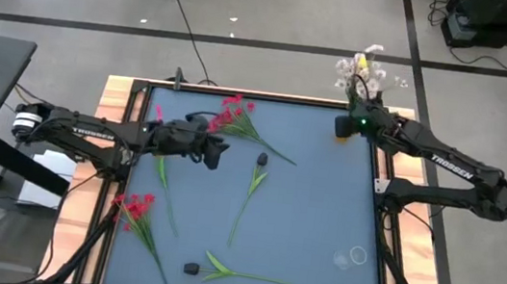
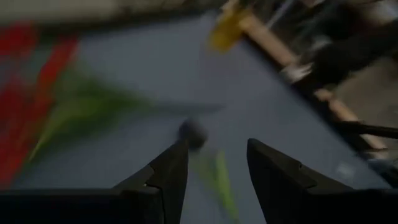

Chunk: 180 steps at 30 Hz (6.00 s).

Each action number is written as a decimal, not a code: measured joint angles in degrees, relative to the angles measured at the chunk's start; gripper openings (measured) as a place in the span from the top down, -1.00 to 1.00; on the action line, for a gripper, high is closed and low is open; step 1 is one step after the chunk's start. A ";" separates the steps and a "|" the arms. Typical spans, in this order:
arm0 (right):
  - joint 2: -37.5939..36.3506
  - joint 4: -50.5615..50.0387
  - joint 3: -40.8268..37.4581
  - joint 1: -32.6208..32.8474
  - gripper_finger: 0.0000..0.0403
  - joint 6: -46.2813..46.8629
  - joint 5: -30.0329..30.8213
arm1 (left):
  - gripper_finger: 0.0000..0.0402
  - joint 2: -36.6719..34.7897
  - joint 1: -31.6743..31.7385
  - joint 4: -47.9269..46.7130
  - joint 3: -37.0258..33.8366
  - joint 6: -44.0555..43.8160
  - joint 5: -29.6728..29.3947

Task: Sort flowers into vase by color
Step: Put the yellow flower into the yellow vase

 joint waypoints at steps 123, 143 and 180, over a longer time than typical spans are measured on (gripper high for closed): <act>0.00 6.80 6.74 17.01 0.25 6.44 -18.58 | 0.88 7.78 -11.09 -25.14 1.28 -30.76 1.29; 12.90 45.37 6.72 31.88 0.07 -2.22 -18.64 | 0.88 14.42 2.43 39.70 6.23 11.53 26.68; 20.61 59.08 6.72 31.02 0.28 -4.65 -29.39 | 0.88 19.13 7.39 29.33 16.83 17.50 47.20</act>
